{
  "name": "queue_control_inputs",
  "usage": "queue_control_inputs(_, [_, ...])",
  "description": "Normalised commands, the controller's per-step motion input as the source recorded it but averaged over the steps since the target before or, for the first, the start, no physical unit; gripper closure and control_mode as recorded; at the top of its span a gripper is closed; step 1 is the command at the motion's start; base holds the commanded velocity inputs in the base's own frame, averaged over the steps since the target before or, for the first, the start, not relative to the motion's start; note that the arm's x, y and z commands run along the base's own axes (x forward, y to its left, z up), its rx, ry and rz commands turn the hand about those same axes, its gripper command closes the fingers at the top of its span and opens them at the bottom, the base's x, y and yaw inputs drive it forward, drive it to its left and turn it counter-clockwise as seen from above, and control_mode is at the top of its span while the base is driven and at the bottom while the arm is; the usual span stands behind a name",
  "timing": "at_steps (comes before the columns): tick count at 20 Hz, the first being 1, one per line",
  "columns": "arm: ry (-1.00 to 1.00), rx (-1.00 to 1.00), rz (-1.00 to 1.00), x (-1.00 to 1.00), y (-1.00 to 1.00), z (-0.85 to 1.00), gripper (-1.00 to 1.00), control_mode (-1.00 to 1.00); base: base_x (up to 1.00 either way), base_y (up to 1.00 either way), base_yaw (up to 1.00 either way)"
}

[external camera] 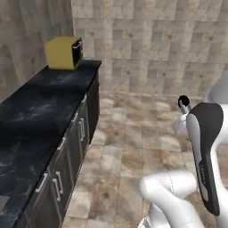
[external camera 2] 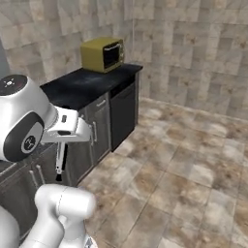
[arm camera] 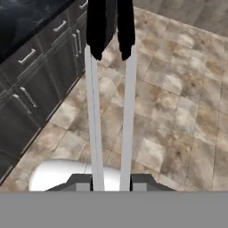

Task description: Take the tongs from the drawer on the left and place them on the dining counter next to the tray containing the kebab skewer.

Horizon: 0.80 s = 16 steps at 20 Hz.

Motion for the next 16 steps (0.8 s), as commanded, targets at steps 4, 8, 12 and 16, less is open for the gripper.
queue_control_inputs(4, [0.0, 0.0, 0.0, 0.0, 0.0, 0.0, 1.0, 1.0, 0.99, -0.21, -0.47])
queue_control_inputs(8, [0.0, 0.0, 0.0, 0.0, 0.0, 0.0, 1.0, 1.0, 1.0, -0.09, -0.45])
queue_control_inputs(12, [0.0, 0.0, 0.0, 0.0, 0.0, 0.0, 1.0, 1.0, 1.0, -0.02, -0.36])
queue_control_inputs(16, [0.0, 0.0, 0.0, 0.0, 0.0, 0.0, 1.0, 1.0, 1.0, 0.0, -0.32])
